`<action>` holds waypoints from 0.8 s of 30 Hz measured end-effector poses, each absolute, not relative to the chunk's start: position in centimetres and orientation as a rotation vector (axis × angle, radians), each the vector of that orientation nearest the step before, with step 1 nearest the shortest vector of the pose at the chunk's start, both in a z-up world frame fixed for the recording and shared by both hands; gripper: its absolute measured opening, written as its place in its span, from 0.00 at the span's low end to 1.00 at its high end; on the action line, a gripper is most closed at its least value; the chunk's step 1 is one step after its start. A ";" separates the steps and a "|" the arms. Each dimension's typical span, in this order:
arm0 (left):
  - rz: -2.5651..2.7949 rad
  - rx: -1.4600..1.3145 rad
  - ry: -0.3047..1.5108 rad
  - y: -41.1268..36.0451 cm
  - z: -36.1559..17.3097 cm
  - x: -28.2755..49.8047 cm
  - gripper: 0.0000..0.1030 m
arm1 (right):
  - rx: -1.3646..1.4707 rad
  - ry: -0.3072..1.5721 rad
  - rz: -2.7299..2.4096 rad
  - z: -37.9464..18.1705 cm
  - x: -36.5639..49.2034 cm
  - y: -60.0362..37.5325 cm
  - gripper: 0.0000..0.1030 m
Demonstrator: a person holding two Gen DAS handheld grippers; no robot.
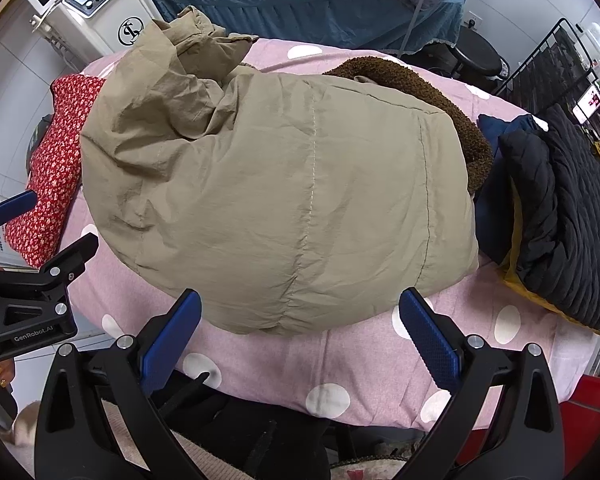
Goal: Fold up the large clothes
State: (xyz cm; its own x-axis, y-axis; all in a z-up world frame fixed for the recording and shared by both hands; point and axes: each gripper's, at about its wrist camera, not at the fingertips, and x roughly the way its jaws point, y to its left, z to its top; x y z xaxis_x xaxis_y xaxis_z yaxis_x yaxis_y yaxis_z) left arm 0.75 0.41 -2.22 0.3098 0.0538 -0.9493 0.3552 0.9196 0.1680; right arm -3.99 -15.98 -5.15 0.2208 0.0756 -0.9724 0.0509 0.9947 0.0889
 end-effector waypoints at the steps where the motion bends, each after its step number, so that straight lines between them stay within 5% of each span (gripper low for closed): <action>1: -0.206 0.381 1.249 0.4 -2.2 0.8 0.94 | 0.110 1.350 0.017 -5.2 -3.9 -16.0 0.95; 24: -0.212 0.391 1.273 -0.4 -2.3 2.1 0.94 | 0.122 1.357 0.029 -5.2 -2.8 -16.5 0.95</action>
